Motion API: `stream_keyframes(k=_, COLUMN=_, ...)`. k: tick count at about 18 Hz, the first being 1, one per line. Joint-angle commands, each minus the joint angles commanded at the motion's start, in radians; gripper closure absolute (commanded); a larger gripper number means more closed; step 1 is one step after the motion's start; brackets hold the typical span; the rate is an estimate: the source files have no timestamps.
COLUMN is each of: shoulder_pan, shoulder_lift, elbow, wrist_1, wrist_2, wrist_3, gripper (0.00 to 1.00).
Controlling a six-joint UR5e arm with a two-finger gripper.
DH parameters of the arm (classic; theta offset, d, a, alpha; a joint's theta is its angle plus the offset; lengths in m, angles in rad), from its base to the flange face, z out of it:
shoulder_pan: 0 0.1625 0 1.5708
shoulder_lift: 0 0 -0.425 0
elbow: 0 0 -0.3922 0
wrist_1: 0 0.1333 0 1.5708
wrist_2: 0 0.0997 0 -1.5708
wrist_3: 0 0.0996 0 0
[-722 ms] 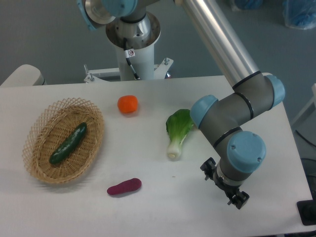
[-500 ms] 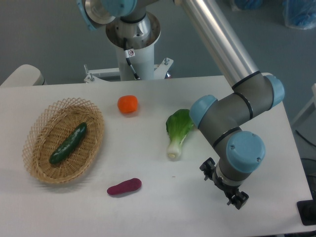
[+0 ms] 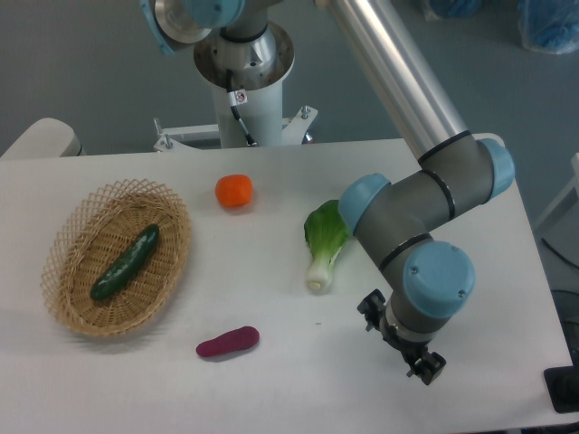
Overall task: Pick up the cucumber from the basket
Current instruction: 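Start moving the gripper from its rest spot toward the wicker basket, then swing the gripper over the basket and lower it onto the green cucumber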
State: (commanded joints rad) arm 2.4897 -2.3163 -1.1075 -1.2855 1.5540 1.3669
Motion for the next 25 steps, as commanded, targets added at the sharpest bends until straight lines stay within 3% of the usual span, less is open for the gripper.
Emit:
stream_keyframes(k=9, shoulder_pan=-0.061, shoulder_lift=0.092, elbow=-0.124, wrist_1=0.000, wrist_2=-0.012, wrist_3=-0.090, gripper=0.00)
stream_keyframes(k=15, shoulder_pan=-0.106, shoulder_lift=0.224, elbow=-0.284, wrist_1=0.000, wrist_2=-0.041, wrist_3=-0.161, gripper=0.00)
stream_keyframes(k=19, shoulder_pan=-0.188, shoulder_lift=0.296, elbow=-0.385, wrist_1=0.009, wrist_2=-0.049, wrist_3=-0.251, gripper=0.00)
stream_keyframes(k=25, shoulder_pan=-0.359, shoulder_lift=0.302, elbow=-0.397, wrist_1=0.034, wrist_2=-0.048, wrist_3=-0.474, gripper=0.00)
